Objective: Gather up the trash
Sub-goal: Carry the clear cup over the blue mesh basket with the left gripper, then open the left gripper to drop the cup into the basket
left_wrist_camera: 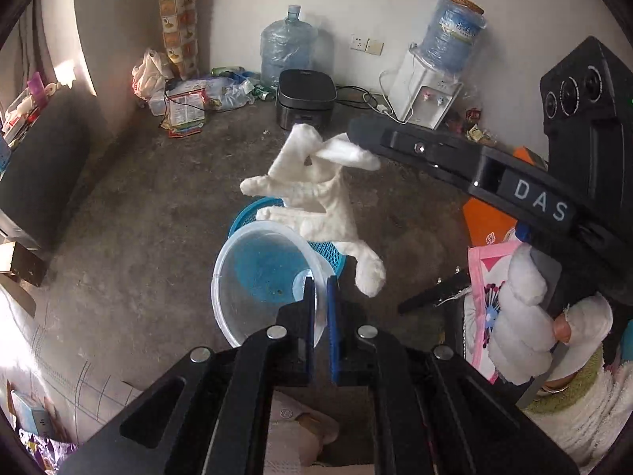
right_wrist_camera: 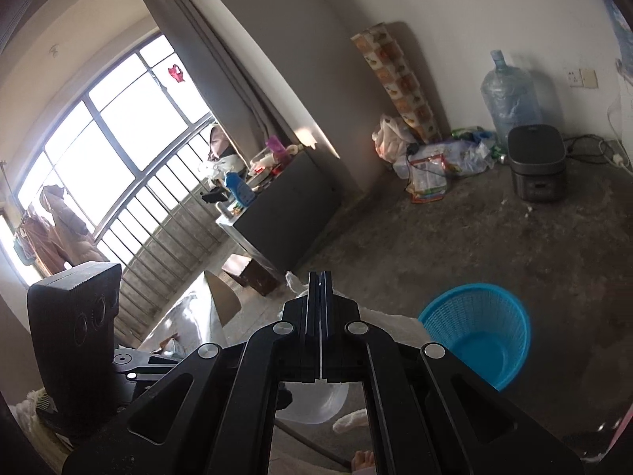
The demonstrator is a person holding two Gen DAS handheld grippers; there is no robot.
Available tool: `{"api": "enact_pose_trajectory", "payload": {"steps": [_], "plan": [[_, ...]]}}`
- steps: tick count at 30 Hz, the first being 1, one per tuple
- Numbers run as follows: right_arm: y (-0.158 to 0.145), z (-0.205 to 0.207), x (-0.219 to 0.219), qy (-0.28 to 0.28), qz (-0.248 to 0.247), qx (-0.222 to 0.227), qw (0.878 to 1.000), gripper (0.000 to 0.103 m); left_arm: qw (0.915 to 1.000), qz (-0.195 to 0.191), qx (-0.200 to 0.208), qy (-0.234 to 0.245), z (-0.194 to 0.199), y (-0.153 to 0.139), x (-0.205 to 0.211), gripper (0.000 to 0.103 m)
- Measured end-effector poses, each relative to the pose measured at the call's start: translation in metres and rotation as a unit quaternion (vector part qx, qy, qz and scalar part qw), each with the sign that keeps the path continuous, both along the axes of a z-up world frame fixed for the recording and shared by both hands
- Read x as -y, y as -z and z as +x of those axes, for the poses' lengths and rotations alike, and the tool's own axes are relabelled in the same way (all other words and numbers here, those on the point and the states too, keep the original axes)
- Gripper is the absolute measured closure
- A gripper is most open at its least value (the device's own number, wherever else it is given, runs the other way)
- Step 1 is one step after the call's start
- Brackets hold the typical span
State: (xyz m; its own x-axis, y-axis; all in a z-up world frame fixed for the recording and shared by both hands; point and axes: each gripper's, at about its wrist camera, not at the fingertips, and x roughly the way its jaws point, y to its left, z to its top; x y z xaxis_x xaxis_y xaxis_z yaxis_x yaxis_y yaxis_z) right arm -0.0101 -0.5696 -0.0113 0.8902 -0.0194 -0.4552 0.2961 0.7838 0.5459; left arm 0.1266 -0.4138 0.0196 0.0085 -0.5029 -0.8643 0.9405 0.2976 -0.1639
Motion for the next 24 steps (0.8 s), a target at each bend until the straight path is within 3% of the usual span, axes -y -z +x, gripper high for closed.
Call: {"api": "enact_pose_trajectory", "payload": {"steps": [3, 4, 5, 6, 7, 9, 10, 12, 15, 18, 20, 22, 24], "plan": [[0.026, 0.021, 0.026, 0.005, 0.01, -0.041, 0.999, 0.101, 0.9995, 0.017, 0.002, 0.025, 0.011, 0.04, 0.038, 0.097], [0.038, 0.028, 0.035, 0.008, 0.018, -0.061, 0.998, 0.099, 0.9993, 0.028, 0.002, 0.025, 0.016, 0.053, 0.05, 0.089], [0.051, 0.035, 0.043, 0.014, 0.023, -0.083, 0.996, 0.088, 0.999, 0.039, 0.001, 0.023, 0.02, 0.066, 0.059, 0.068], [0.065, 0.042, 0.051, 0.014, 0.02, -0.105, 0.994, 0.077, 0.9986, 0.052, 0.003, 0.014, 0.028, 0.078, 0.067, 0.061], [0.074, 0.045, 0.055, 0.02, 0.011, -0.122, 0.992, 0.059, 0.9983, 0.057, 0.006, -0.001, 0.036, 0.086, 0.073, 0.059], [0.095, 0.046, 0.063, 0.055, -0.016, -0.175, 0.983, 0.058, 0.9981, 0.058, 0.009, -0.021, 0.043, 0.094, 0.076, 0.059], [0.099, 0.043, 0.063, 0.06, -0.015, -0.179, 0.982, 0.058, 0.998, 0.056, 0.009, -0.028, 0.046, 0.092, 0.073, 0.059], [0.099, 0.028, 0.061, 0.063, 0.001, -0.164, 0.984, 0.058, 0.9985, 0.041, 0.006, -0.035, 0.048, 0.082, 0.064, 0.059], [0.082, 0.011, 0.043, 0.073, -0.032, -0.153, 0.985, 0.058, 0.999, 0.013, 0.013, -0.041, 0.051, 0.052, 0.041, 0.058], [0.047, -0.001, 0.017, 0.074, -0.099, -0.117, 0.985, 0.04, 0.998, -0.036, 0.015, -0.05, 0.045, 0.01, 0.004, 0.042], [0.027, -0.011, -0.002, 0.074, -0.13, -0.09, 0.985, 0.016, 0.9954, -0.071, 0.013, -0.063, 0.038, -0.019, -0.024, 0.032], [0.008, -0.02, -0.023, 0.073, -0.168, -0.061, 0.981, 0.008, 0.991, -0.11, 0.016, -0.074, 0.025, -0.047, -0.054, 0.026], [-0.009, -0.024, -0.046, 0.067, -0.203, -0.041, 0.976, 0.007, 0.9846, -0.148, 0.026, -0.089, 0.007, -0.07, -0.089, 0.017]]}}
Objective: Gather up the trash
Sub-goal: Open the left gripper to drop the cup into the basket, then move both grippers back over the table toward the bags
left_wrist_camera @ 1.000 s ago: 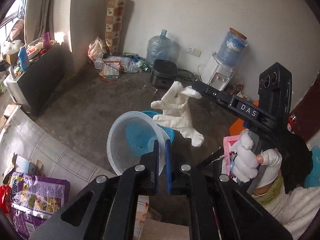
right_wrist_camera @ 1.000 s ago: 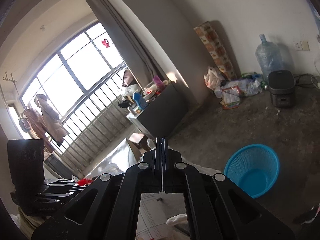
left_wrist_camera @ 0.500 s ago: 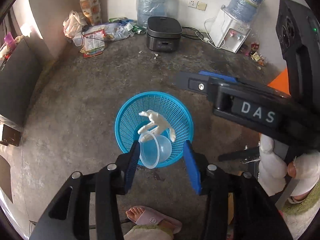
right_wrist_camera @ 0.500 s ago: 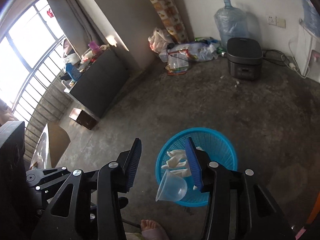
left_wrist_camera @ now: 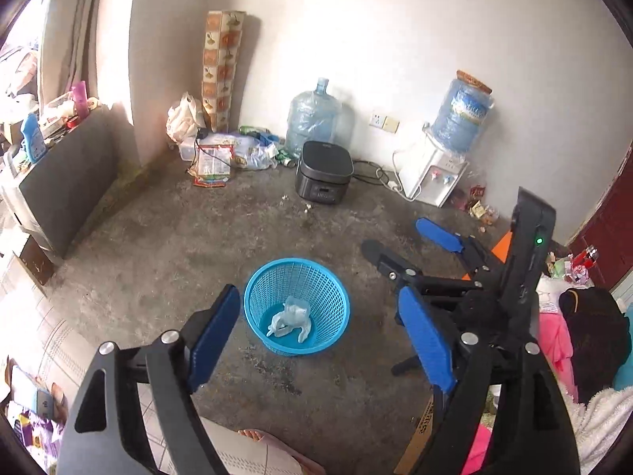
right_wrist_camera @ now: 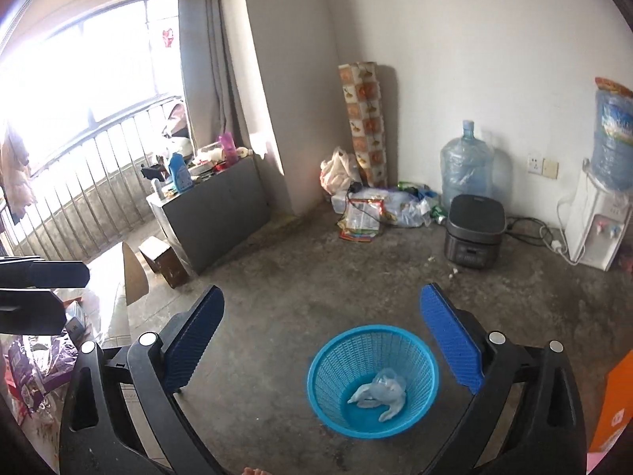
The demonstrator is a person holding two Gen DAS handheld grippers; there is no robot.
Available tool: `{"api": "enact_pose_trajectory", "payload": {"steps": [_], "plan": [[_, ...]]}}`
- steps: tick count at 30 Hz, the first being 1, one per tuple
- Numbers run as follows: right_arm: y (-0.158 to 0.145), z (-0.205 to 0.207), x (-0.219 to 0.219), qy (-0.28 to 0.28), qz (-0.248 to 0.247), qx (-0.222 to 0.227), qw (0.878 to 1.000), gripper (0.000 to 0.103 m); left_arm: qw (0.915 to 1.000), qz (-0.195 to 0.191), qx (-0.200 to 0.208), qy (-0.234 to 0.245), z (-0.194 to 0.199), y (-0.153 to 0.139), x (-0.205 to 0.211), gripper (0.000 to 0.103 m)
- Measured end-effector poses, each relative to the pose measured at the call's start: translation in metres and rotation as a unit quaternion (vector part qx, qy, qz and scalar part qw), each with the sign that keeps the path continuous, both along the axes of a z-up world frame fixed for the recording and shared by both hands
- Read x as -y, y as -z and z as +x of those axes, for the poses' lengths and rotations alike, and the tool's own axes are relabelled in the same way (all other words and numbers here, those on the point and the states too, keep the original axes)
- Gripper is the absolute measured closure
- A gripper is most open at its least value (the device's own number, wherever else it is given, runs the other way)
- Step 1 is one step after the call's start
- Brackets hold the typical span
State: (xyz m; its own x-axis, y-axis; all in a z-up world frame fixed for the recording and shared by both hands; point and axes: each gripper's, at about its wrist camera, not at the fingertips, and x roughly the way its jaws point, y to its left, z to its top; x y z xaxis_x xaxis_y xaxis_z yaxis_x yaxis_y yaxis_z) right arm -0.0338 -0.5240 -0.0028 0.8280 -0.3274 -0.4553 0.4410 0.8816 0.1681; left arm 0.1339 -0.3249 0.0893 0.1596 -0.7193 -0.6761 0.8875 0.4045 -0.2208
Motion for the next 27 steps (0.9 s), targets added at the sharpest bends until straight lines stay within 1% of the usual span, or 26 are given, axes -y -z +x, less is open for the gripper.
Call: {"api": "enact_pose_trajectory", "payload": {"steps": [1, 2, 4, 6, 8, 9, 11, 13, 16, 20, 22, 24, 26, 27], "plan": [[-0.005, -0.001, -0.009, -0.009, -0.009, 0.004, 1.0, 0.008, 0.9997, -0.017, 0.008, -0.013, -0.008, -0.009, -0.018, 0.01], [-0.01, -0.001, -0.017, -0.021, -0.014, 0.009, 1.0, 0.007, 0.999, -0.033, 0.013, -0.027, -0.016, -0.016, -0.035, 0.006], [-0.019, -0.004, -0.035, -0.046, -0.023, 0.017, 0.999, 0.008, 0.9962, -0.063, 0.017, -0.058, -0.029, -0.027, -0.07, 0.006], [-0.026, -0.006, -0.054, -0.071, -0.033, 0.032, 0.996, 0.008, 0.993, -0.086, 0.011, -0.08, -0.038, -0.032, -0.104, 0.006], [-0.03, -0.005, -0.071, -0.094, -0.034, 0.043, 0.994, 0.008, 0.9888, -0.104, 0.004, -0.106, -0.044, -0.031, -0.139, 0.006], [-0.03, -0.004, -0.08, -0.108, -0.033, 0.046, 0.993, 0.008, 0.9862, -0.108, 0.006, -0.126, -0.046, -0.03, -0.158, 0.006], [-0.03, -0.001, -0.097, -0.129, -0.027, 0.045, 0.99, 0.008, 0.9803, -0.111, 0.018, -0.162, -0.051, -0.025, -0.195, 0.006], [-0.027, 0.005, -0.115, -0.159, -0.014, 0.042, 0.986, 0.008, 0.972, -0.112, 0.032, -0.204, -0.056, -0.018, -0.232, 0.006], [-0.026, 0.015, -0.147, -0.21, 0.012, 0.029, 0.977, 0.008, 0.9589, -0.098, 0.052, -0.261, -0.062, -0.002, -0.284, 0.006], [-0.022, 0.035, -0.182, -0.272, 0.052, 0.006, 0.961, 0.009, 0.9428, -0.089, 0.031, -0.32, -0.066, 0.023, -0.338, 0.006], [-0.021, 0.048, -0.194, -0.293, 0.063, -0.013, 0.954, 0.012, 0.9369, -0.09, 0.019, -0.337, -0.064, 0.034, -0.357, 0.006], [-0.02, 0.056, -0.21, -0.314, 0.07, -0.027, 0.946, 0.014, 0.9343, -0.093, 0.009, -0.344, -0.063, 0.044, -0.365, 0.007], [-0.018, 0.064, -0.226, -0.331, 0.074, -0.047, 0.939, 0.021, 0.9323, -0.092, -0.002, -0.35, -0.06, 0.054, -0.373, 0.015], [-0.017, 0.069, -0.232, -0.341, 0.076, -0.056, 0.935, 0.022, 0.9318, -0.091, -0.008, -0.351, -0.058, 0.058, -0.374, 0.017]]}}
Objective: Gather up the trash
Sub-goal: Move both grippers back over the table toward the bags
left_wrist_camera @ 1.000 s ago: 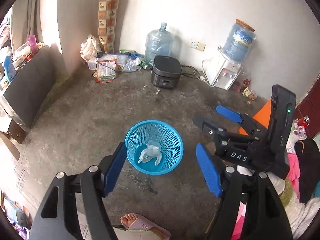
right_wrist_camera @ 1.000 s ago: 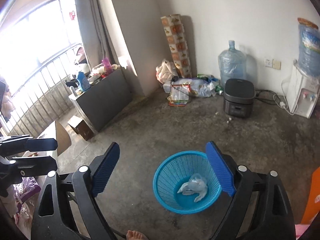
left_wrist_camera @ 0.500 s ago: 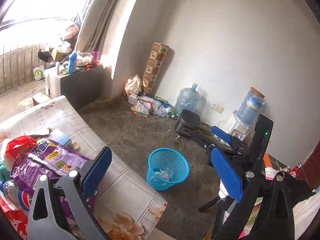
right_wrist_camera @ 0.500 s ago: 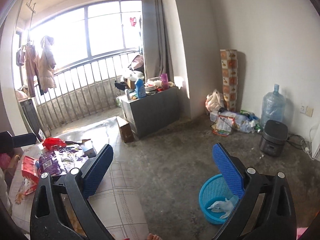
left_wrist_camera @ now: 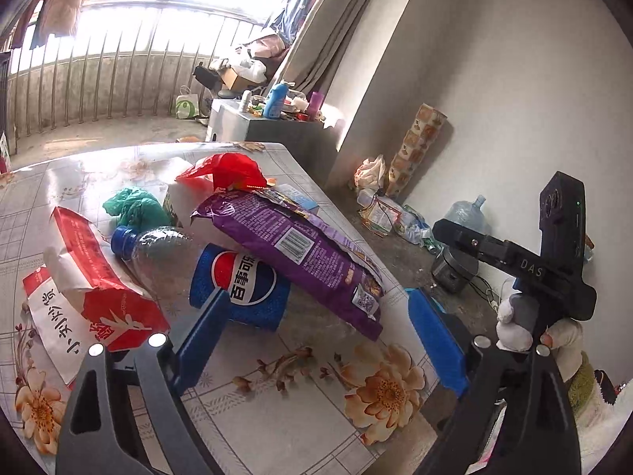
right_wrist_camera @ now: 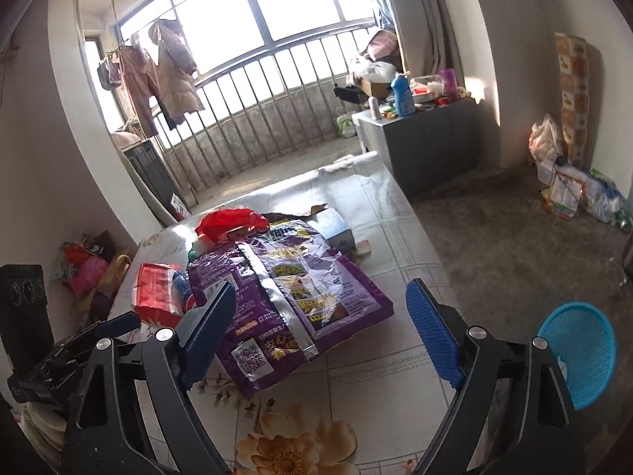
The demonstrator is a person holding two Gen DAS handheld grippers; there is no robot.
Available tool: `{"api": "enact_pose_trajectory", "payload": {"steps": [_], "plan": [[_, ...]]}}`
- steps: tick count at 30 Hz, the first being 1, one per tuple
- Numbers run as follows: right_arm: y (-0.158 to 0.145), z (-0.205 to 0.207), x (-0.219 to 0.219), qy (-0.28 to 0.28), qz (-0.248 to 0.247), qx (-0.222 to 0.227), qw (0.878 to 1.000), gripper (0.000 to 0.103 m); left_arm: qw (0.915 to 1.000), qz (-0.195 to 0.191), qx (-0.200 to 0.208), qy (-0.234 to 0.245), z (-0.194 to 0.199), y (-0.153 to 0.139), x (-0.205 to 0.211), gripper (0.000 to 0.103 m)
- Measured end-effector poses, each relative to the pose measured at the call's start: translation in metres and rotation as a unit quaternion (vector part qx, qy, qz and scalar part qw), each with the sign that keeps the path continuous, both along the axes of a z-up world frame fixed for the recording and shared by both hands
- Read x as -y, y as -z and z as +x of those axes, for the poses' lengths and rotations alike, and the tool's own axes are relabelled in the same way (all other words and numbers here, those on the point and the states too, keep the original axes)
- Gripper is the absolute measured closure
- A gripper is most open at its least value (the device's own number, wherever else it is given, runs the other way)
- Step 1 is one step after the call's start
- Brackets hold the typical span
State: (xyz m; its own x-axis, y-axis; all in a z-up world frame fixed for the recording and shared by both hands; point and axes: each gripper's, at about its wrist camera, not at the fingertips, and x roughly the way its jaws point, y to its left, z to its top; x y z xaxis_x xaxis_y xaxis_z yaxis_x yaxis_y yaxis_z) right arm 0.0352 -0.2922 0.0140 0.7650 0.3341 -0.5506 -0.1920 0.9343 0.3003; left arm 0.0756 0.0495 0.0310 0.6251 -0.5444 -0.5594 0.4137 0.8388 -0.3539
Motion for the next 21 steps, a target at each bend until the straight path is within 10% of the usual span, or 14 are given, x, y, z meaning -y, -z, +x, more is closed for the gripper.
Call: {"api": "enact_pose_trajectory", "payload": {"steps": [13, 21], "plan": [[0.01, 0.021, -0.067, -0.111, -0.079, -0.024, 0.99, 0.027, 0.9978, 0.011, -0.064, -0.014, 0.031, 0.04, -0.004, 0.065], [0.009, 0.031, -0.061, -0.09, -0.045, -0.035, 0.994, 0.027, 0.9985, 0.036, -0.012, -0.04, 0.01, 0.021, -0.027, 0.068]]}}
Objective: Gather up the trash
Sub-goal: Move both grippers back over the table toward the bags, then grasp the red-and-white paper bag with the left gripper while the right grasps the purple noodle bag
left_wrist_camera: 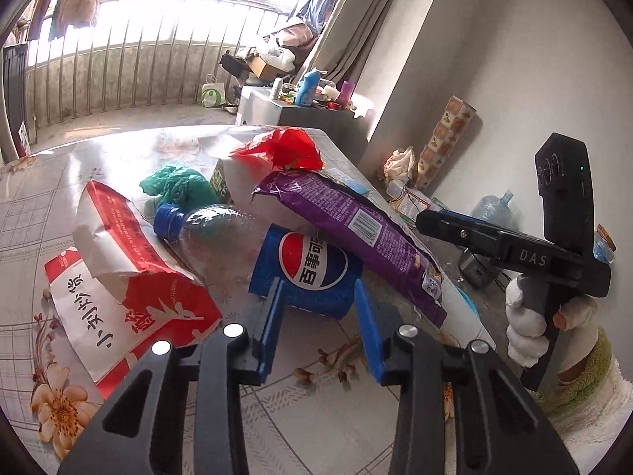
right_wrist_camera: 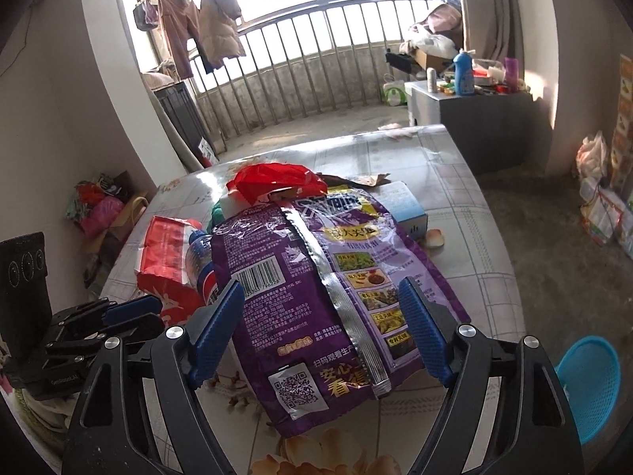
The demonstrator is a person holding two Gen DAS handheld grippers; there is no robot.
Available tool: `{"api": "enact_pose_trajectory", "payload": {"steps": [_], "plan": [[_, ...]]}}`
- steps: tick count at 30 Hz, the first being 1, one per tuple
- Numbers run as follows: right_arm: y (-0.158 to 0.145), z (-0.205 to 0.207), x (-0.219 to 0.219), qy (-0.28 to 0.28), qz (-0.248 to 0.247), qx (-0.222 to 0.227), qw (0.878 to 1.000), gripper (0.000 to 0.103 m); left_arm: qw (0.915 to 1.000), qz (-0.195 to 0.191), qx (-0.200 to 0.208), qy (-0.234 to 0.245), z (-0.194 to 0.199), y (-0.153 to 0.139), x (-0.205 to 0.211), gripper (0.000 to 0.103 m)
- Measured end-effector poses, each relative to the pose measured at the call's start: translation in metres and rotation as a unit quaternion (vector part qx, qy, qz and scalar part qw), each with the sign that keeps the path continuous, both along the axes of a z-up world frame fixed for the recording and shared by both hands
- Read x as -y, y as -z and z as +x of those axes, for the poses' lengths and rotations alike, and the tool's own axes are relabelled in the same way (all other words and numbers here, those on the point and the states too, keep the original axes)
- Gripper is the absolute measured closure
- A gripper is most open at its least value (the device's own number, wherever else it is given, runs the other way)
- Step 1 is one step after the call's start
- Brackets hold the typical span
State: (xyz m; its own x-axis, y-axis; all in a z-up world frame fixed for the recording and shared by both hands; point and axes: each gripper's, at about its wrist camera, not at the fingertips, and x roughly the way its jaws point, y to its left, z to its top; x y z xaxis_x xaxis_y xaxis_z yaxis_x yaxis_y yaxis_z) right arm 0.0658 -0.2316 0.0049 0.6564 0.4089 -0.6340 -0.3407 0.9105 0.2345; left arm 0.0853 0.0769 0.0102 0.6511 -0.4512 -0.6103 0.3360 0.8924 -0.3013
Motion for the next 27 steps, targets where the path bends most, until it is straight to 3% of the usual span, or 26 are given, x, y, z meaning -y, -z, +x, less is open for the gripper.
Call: {"api": "enact_pose_trajectory", "payload": {"steps": [11, 17, 18, 20, 27], "plan": [[0.002, -0.027, 0.018, 0.042, 0.019, -0.01, 0.999, 0.027, 0.997, 0.015, -0.012, -0.075, -0.019, 0.003, -0.042, 0.068], [0.008, -0.021, 0.054, 0.096, 0.097, -0.062, 0.989, 0.027, 0.9918, 0.009, 0.012, -0.127, -0.014, -0.017, -0.066, 0.068], [0.009, -0.016, 0.061, 0.107, 0.119, -0.078, 0.984, 0.027, 0.991, 0.001, 0.011, -0.134, -0.009, -0.021, -0.072, 0.067], [0.015, -0.006, 0.074, 0.125, 0.157, -0.115, 0.973, 0.027, 0.9889, -0.016, 0.0, -0.148, 0.0, -0.024, -0.083, 0.058], [0.06, 0.009, 0.102, 0.153, 0.267, -0.251, 0.918, 0.027, 0.9788, -0.093, -0.072, -0.168, 0.033, -0.01, -0.116, 0.042]]}}
